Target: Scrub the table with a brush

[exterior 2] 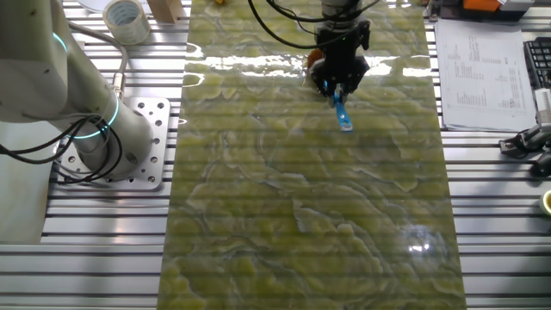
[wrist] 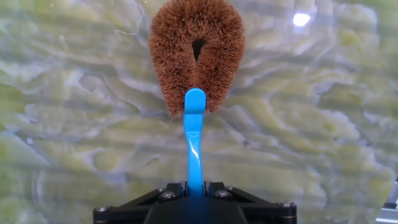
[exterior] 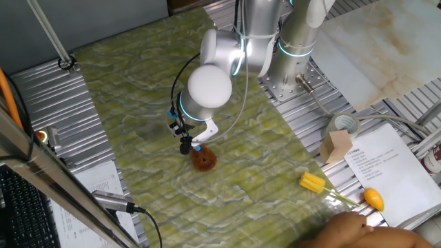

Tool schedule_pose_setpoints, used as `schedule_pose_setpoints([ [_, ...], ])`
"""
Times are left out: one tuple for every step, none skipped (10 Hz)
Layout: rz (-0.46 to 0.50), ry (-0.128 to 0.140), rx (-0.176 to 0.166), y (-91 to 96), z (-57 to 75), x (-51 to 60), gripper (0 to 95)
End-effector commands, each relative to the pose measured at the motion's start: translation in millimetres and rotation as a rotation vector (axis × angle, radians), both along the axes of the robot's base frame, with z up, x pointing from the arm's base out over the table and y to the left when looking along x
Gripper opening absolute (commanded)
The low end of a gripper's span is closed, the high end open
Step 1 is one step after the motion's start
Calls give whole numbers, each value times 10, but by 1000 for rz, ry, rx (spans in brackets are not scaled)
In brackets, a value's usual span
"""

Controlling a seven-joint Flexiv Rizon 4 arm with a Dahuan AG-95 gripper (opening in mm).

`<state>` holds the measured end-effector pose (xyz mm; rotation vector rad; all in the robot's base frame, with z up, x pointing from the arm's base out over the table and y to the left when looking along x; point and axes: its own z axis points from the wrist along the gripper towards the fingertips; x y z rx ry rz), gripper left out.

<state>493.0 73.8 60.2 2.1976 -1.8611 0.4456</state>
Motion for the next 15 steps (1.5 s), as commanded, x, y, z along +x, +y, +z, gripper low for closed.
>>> schedule_pose_setpoints([
  [-3,0,-8,-6,20,0,380],
  [-4,1,-12,-25,39,5,380],
  [-9,0,-16,-79,81,15,380],
  [-18,-3,-17,-135,125,24,380],
  [-35,-10,-15,-210,177,32,380],
  [-49,-16,-10,-281,214,41,380],
  [-80,-27,4,-379,269,59,190],
  [-102,-35,21,-495,363,110,190],
  [-116,-37,31,-560,437,158,190],
  [-157,-44,51,-668,558,244,190],
  [-191,-56,59,-714,603,267,190],
  [-325,-93,100,-824,687,283,190],
  [-452,-106,148,-912,728,292,0],
  [-591,-96,212,-1041,773,335,0],
  [-698,-97,254,-1131,814,364,0],
])
